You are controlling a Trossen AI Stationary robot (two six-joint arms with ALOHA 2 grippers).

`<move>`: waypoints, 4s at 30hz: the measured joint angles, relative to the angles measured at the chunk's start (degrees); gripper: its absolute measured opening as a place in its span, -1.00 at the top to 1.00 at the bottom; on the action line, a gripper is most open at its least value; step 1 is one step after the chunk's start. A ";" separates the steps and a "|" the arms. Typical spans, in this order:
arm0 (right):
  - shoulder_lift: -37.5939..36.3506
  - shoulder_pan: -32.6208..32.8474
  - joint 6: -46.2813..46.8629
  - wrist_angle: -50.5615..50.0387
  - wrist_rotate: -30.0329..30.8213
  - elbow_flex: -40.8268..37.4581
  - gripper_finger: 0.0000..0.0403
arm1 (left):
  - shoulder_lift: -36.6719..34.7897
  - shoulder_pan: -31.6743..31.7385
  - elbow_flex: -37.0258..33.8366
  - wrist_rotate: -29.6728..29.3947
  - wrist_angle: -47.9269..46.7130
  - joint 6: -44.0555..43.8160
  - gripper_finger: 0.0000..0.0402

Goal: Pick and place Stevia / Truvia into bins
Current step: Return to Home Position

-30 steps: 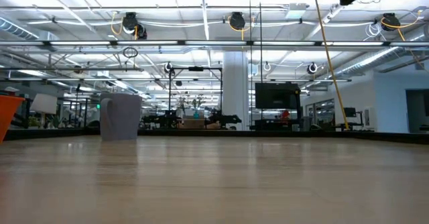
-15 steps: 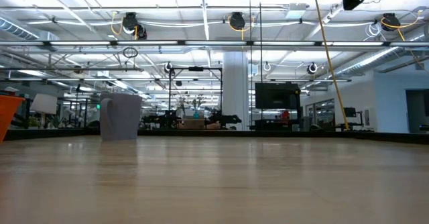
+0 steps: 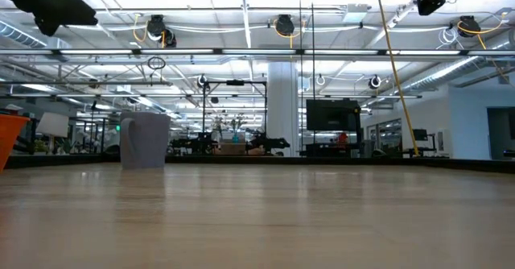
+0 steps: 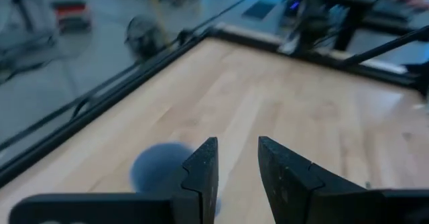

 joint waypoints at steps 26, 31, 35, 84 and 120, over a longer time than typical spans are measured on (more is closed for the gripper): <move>-0.27 -0.06 -4.69 4.11 0.35 -0.02 0.33 | -18.88 -0.22 -20.54 18.41 39.71 36.21 0.44; -0.26 -0.10 -6.18 4.66 4.16 -0.02 0.33 | -18.88 -0.20 -23.11 18.40 42.41 37.24 0.44; -0.24 -0.12 -6.23 4.64 8.49 -0.02 0.33 | -18.88 -0.02 -27.90 18.44 46.50 35.47 0.44; 0.06 -0.11 9.33 -6.21 8.83 -0.02 0.33 | -13.83 18.11 -36.83 30.39 55.76 28.57 0.44; -7.36 -1.13 -1.28 14.49 9.05 -17.74 0.33 | -13.83 18.11 -36.87 30.31 56.09 29.54 0.44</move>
